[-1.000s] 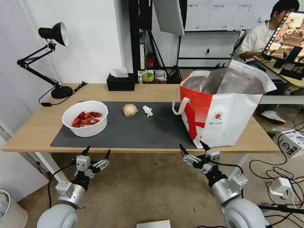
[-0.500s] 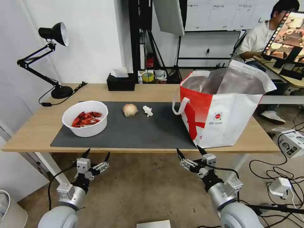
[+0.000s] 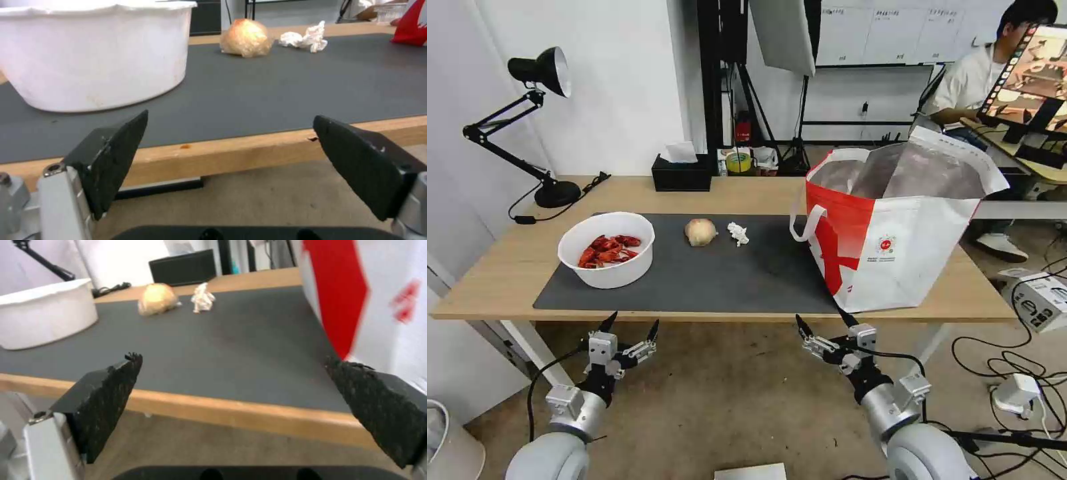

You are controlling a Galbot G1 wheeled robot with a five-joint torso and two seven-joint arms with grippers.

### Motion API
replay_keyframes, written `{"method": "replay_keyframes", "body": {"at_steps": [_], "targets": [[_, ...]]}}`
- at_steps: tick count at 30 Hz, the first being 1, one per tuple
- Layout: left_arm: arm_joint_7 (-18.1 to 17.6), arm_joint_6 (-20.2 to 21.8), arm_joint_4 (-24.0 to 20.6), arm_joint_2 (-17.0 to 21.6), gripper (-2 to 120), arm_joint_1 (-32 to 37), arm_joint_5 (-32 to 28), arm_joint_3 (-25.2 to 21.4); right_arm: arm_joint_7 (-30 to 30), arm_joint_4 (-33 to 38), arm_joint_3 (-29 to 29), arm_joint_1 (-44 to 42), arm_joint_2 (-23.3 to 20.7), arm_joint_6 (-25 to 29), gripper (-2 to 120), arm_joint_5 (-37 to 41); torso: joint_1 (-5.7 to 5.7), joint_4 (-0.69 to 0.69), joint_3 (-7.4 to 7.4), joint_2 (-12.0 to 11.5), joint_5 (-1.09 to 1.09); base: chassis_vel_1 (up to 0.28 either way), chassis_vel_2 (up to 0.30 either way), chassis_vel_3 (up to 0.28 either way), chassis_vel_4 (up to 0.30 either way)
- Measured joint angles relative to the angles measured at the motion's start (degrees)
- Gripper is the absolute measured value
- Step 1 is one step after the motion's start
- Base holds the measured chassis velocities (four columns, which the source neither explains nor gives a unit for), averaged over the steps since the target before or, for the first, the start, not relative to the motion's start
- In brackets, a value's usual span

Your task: Pick up the trash from the table and place it into the takeout bag.

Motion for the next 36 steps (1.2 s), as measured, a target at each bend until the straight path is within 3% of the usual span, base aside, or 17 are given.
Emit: {"method": "replay_keyframes", "body": {"at_steps": [13,23,27,36], "targets": [[-0.02,0.15,-0.18,-0.17,100,-0.07,-0.07,0.03,1.25,0.63,-7.5,11.23,-4.92,-4.39,100,4.31,0.0,0.0,0.0,0.0,0.0,0.0,0.0,0.0,0.0],[-0.08,0.25,-1.12,-0.6,100,1.11,-0.07,-1.09,4.29,-2.07,-15.71,24.63,-4.77,-8.44,100,6.86,0.01,0.01,0.0,0.0,0.0,0.0,0.0,0.0,0.0],[-0.08,0.3,-1.87,-1.02,100,1.96,0.25,-1.22,7.43,-3.71,-19.08,31.9,-4.6,-12.52,100,9.24,0.0,0.01,0.0,0.0,0.0,0.0,0.0,0.0,0.0],[-0.07,0.58,-2.25,-1.88,100,2.05,0.46,-1.52,16.52,-6.96,-24.23,39.5,-2.57,-17.9,100,14.67,0.0,0.0,0.0,0.0,-0.01,0.0,0.0,0.0,0.0]]}}
